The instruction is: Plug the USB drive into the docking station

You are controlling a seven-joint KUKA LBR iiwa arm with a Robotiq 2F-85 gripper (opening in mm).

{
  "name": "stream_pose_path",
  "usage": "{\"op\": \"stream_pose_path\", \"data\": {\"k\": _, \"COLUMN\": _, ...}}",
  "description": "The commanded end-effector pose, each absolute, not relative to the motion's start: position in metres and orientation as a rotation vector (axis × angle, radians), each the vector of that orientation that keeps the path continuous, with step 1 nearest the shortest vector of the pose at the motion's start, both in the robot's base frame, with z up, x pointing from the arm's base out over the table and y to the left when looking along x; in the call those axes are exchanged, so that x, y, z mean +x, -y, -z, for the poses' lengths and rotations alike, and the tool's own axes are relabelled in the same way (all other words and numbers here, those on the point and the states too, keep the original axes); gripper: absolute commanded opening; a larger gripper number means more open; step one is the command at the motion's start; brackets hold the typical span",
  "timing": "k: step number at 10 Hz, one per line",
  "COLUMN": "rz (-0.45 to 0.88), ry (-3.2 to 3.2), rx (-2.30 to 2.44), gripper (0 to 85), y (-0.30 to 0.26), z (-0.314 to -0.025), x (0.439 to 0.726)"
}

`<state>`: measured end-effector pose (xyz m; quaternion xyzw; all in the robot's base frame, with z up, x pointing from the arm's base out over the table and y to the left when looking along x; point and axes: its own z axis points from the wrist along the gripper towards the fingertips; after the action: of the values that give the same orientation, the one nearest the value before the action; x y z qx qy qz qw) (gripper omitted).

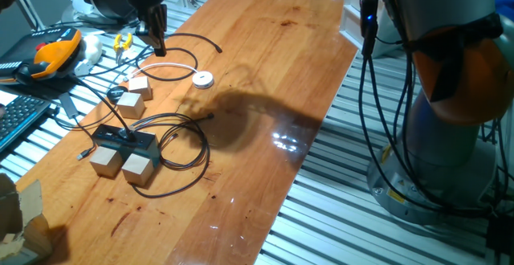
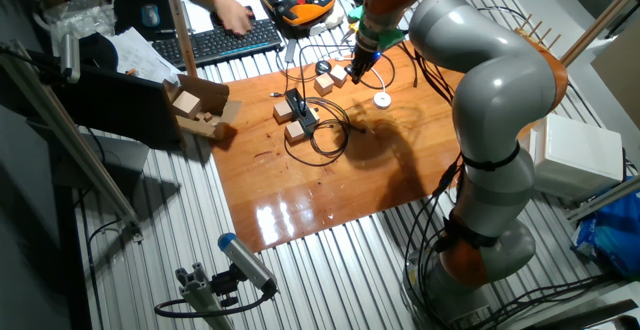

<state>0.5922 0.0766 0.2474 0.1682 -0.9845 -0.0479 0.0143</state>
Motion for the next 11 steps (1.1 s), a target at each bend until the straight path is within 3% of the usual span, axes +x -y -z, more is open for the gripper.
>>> {"op": "stream_pose_path", "data": {"k": 1, "rz": 0.148, "ry": 3.063, "rx": 0.524, "gripper": 0.0, "y": -0.0766, "z": -0.2476, "x": 0.5919}}
{"op": "stream_pose_path", "data": {"k": 11, "rz": 0.161, "ry": 3.059, "rx": 0.517, "gripper": 0.0, "y": -0.0802, "z": -0.2476, "x": 0.5941}}
